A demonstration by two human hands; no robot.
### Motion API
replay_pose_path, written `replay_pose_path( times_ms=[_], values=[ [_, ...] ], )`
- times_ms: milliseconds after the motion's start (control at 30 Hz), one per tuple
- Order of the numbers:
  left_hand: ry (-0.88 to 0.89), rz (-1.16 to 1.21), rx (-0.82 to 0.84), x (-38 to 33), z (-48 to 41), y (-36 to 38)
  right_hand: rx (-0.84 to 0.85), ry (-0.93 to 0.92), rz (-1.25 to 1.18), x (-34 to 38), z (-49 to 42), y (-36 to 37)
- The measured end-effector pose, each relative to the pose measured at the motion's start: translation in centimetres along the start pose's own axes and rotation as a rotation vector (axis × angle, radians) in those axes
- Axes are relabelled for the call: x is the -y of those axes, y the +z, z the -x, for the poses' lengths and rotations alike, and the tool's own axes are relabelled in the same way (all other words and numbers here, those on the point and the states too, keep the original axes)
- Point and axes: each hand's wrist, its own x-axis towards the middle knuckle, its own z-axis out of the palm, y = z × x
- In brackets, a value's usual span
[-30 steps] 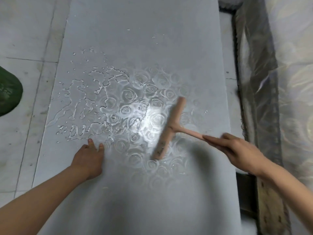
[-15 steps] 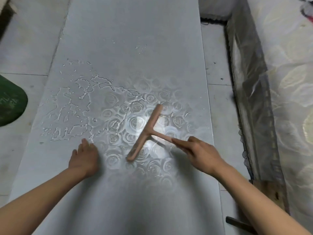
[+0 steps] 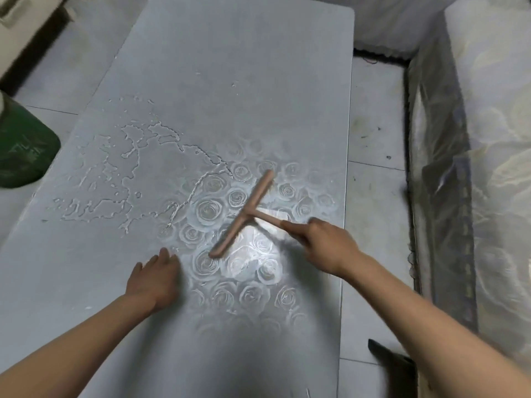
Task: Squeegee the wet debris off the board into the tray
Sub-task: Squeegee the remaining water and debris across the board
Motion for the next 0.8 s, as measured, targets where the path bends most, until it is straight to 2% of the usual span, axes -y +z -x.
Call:
replay_pose_path(
  times_ms=[67,133,267,367,467,633,700,800],
  values=[
    [-0.002,0.017,0.004,0.1,-0.4,-0.1,-0.022,-0.045,0.038,1.1,-1.6,-1.1],
    [0.003,0.006,0.016,0.3,-0.8,-0.5,-0.030,-0.018,0.008,-1.3,-0.7,-2.9],
    [0.011,0.028,0.059,0.8,-1.4,-1.4,0.117,0.196,0.019,-10.4,4.0,-7.1],
    [0.014,0.060,0.077,1.4,-1.6,-1.4,0.177,0.271,0.041,-12.7,3.9,-7.9],
    [0.054,0.108,0.092,1.9,-1.3,-0.6,0.128,0.141,0.060,-9.5,-0.4,-6.5],
    [0.107,0.163,0.071,2.3,-0.5,0.5,0.055,-0.094,0.066,1.1,-9.9,-3.9],
    [0.123,0.170,0.038,2.6,-0.7,0.8,0.044,-0.121,0.120,4.0,-12.3,-4.4],
    [0.156,0.189,0.020,3.2,-1.0,0.9,0.026,-0.099,0.107,3.3,-11.5,-6.9]
  ],
)
